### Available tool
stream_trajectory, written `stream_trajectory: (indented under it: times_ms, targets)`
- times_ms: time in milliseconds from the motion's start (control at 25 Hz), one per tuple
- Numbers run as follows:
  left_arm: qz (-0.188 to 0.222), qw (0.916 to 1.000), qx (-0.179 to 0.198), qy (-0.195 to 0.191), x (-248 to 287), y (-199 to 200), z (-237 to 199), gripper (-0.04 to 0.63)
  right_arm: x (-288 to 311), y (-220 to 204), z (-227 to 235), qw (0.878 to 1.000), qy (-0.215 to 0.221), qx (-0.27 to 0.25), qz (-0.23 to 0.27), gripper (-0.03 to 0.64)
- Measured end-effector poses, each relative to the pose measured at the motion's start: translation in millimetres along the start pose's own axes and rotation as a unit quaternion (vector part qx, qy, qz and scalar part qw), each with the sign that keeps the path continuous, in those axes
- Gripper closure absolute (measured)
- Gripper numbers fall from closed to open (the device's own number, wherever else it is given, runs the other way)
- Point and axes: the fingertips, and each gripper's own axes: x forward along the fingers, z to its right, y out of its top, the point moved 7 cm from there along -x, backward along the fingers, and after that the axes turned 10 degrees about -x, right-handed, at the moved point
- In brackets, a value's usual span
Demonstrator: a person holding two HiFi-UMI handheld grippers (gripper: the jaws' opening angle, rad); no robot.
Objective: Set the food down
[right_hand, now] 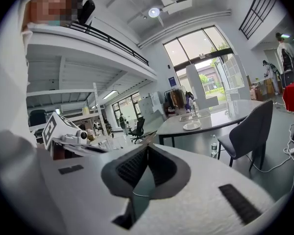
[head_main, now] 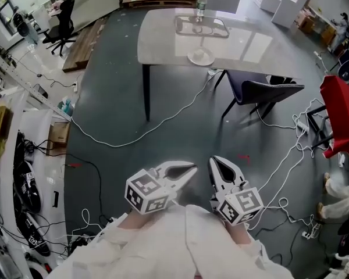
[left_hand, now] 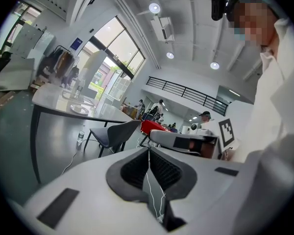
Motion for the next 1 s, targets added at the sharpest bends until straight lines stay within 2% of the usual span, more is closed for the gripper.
stream_trajectory:
  times_ms: [320, 480, 560, 1000]
  targets:
    - [-0.010, 0.9998, 0.012, -0.014, 22, 69, -68, 0.574, 76, 31, 37, 1.000, -0.018, -0.005, 0.003, 0.614]
    - [-0.027, 0.9981, 0.054, -0.013, 35, 93, -90, 0.574, 105, 42, 52, 1.000, -0.028, -0.011, 0.005, 0.614]
    - [-0.030, 0.9974, 0.063, -0.016, 38, 102, -99, 0.574, 118, 44, 57, 1.000, -0.030, -0.008, 0.005, 0.614]
    - [-0.030, 0.9984, 0.038, -0.030, 52, 123, -131, 0.574, 147, 47, 76, 0.999, -0.040, -0.003, -0.004, 0.614]
